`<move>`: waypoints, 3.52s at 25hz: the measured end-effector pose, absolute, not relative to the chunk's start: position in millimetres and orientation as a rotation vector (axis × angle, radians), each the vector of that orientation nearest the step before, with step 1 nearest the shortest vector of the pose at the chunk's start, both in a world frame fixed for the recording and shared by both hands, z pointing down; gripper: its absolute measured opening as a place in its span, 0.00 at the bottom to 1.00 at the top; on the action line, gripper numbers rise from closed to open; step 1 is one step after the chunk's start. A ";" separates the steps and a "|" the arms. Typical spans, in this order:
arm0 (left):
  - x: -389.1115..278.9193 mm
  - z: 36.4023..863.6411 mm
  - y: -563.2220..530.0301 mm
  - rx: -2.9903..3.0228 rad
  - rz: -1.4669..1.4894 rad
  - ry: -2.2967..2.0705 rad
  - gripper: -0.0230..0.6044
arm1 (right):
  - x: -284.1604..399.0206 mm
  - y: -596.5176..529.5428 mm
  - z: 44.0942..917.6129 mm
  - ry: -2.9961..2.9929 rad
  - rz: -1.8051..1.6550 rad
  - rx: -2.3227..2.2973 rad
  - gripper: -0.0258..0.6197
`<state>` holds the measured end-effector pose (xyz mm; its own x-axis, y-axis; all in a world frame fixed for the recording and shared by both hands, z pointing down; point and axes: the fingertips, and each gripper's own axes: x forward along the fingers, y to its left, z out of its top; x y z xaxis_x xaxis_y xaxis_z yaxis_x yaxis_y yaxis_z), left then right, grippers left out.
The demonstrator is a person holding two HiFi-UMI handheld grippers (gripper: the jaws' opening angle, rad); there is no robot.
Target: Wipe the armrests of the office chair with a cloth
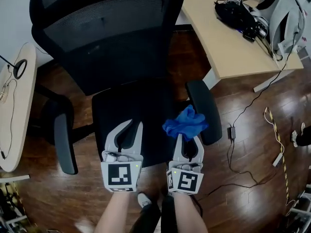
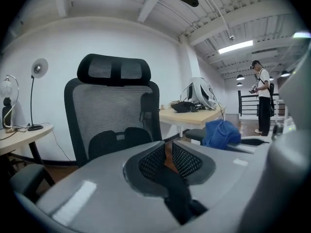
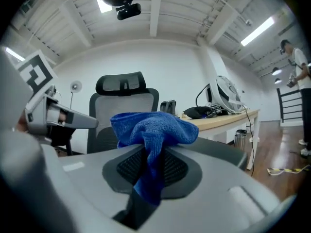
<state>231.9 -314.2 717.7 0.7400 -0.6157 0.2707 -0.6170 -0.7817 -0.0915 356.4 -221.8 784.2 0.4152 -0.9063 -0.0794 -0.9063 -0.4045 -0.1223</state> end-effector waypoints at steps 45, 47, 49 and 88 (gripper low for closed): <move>81.8 191.7 -223.7 3.053 0.071 -1.064 0.13 | 214.4 -146.8 206.7 1.961 0.158 -2.081 0.16; 67.3 179.5 -208.5 3.054 0.083 -1.028 0.13 | 197.8 -133.9 188.2 1.959 0.151 -2.064 0.16; 51.1 171.6 -188.6 3.051 0.098 -1.005 0.13 | 183.1 -115.8 176.1 1.951 0.125 -2.053 0.16; -98.1 -22.2 169.0 3.210 -0.145 -1.213 0.14 | 35.6 238.7 14.3 2.046 0.142 -2.064 0.16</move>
<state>-98.1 169.0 -22.2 0.7525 -0.6338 -0.1791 -0.6582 -0.7132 -0.2410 35.6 238.7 14.3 0.0193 -0.9730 -0.2298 -0.9954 0.0028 -0.0954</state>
